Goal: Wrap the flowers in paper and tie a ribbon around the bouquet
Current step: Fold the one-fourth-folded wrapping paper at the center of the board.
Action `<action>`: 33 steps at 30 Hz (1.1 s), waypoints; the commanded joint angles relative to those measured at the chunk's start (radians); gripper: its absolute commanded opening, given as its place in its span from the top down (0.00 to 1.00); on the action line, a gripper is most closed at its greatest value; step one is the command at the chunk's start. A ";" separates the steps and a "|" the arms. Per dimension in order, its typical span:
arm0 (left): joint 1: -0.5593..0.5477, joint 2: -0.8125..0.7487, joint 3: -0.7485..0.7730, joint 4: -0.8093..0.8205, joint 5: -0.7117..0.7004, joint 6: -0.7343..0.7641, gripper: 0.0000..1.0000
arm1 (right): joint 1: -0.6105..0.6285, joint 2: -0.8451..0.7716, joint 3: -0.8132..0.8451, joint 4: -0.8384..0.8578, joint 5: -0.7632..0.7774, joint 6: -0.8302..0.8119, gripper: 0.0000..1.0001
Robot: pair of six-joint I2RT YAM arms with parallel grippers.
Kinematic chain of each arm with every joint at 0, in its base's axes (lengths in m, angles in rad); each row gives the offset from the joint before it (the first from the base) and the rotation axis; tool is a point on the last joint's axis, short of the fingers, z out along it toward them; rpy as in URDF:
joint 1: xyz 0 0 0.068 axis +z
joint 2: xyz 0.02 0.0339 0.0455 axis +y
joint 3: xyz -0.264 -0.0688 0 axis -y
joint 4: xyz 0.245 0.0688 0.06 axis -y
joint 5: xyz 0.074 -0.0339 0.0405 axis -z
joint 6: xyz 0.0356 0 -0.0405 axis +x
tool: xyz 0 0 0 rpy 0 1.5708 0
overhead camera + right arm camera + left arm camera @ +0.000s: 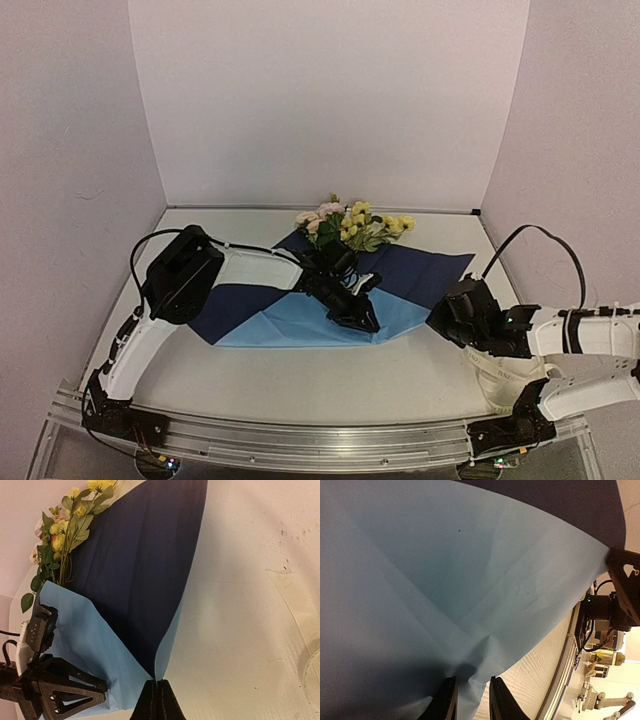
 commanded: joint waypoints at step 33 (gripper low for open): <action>0.100 -0.305 -0.225 0.142 0.027 -0.081 0.81 | 0.094 0.104 0.230 -0.010 -0.081 -0.158 1.00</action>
